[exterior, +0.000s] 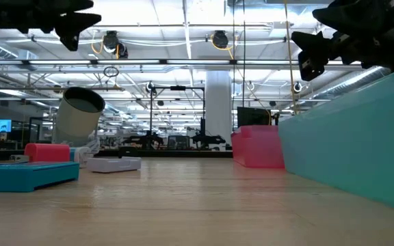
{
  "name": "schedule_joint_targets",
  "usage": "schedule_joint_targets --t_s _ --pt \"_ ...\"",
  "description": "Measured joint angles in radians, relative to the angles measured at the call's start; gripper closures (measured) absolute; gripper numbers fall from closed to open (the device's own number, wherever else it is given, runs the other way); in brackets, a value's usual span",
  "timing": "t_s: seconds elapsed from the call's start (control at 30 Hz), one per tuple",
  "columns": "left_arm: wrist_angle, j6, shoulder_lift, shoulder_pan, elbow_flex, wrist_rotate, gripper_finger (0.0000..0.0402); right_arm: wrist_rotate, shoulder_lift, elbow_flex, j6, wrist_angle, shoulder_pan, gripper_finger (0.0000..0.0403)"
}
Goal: Pick & Place Office items
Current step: Put the blue charger adapter into the red bin
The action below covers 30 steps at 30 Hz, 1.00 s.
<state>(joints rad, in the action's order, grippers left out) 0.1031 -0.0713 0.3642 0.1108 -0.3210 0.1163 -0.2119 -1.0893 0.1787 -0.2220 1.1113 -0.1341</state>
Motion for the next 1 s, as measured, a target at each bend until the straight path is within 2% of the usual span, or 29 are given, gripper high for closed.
schedule_joint_targets --t_s 0.17,0.4,0.6,0.8,1.0 --pt "0.091 -0.204 0.011 0.0 0.0 -0.003 0.0246 0.0 0.0 0.0 -0.001 -0.006 0.0 0.0218" --pt "0.12 -0.271 0.034 0.0 0.0 -0.01 0.0246 0.001 0.0 0.0 0.002 -0.024 0.0 0.0219" --pt "0.097 -0.439 0.195 -0.041 0.001 0.059 0.0237 0.001 0.0 0.0 0.003 -0.042 0.002 0.0222" --pt "0.109 -0.369 0.423 -0.17 0.0 0.07 0.0248 0.001 0.0 0.0 0.003 -0.043 0.002 0.0222" --pt "-0.044 -0.184 0.548 -0.245 0.0 0.026 0.0273 0.003 0.0 0.0 0.008 -0.049 0.002 0.0222"
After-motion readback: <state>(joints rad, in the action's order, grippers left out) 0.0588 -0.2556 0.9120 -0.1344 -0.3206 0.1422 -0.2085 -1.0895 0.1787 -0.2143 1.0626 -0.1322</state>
